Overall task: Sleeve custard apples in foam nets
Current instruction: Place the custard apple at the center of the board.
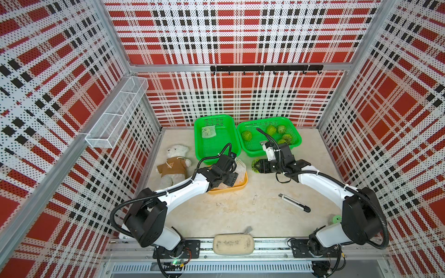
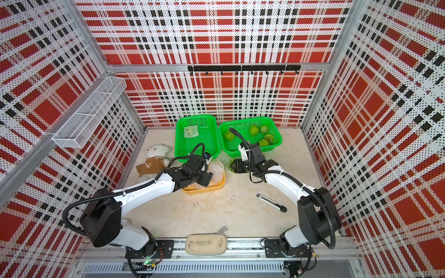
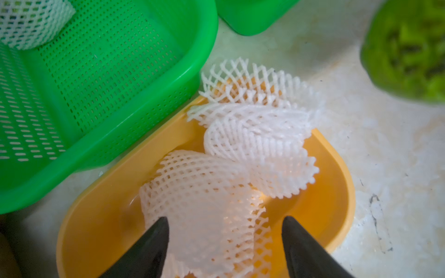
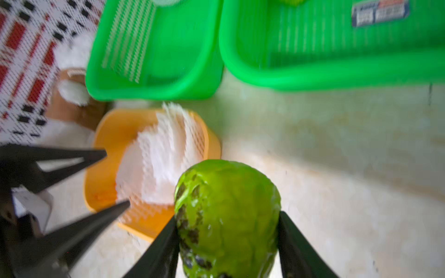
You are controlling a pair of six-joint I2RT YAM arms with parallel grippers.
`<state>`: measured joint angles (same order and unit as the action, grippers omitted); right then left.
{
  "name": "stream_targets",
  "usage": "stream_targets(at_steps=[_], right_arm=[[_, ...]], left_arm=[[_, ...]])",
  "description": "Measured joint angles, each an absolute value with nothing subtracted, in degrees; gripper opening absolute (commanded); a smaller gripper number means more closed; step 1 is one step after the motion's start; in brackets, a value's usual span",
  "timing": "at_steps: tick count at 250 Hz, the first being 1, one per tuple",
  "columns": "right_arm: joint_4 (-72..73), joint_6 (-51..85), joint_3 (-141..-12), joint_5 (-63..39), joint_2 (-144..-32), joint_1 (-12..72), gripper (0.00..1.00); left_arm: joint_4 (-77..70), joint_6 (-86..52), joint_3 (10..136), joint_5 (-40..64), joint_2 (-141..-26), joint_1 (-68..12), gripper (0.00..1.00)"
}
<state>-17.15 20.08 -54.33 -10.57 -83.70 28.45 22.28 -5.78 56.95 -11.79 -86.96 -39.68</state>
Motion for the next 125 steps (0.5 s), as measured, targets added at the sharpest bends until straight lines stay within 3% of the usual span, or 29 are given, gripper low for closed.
stream_targets(at_steps=[51,88,125], right_arm=[[-14.50,21.93,-45.01,-7.77,-82.41,32.16,0.57],[-10.15,23.05,-44.75,-7.20,-86.43,33.76,0.57],[-7.81,23.16,-48.42,-6.66,-92.40,36.91,0.57]], left_arm=[[24.93,-6.17,58.19,-15.44,-90.11,-38.89,0.62],[26.02,-6.39,58.74,-16.47,-91.50,-36.97,0.41],[27.68,-6.33,59.00,-16.97,-91.35,-34.54,0.32]])
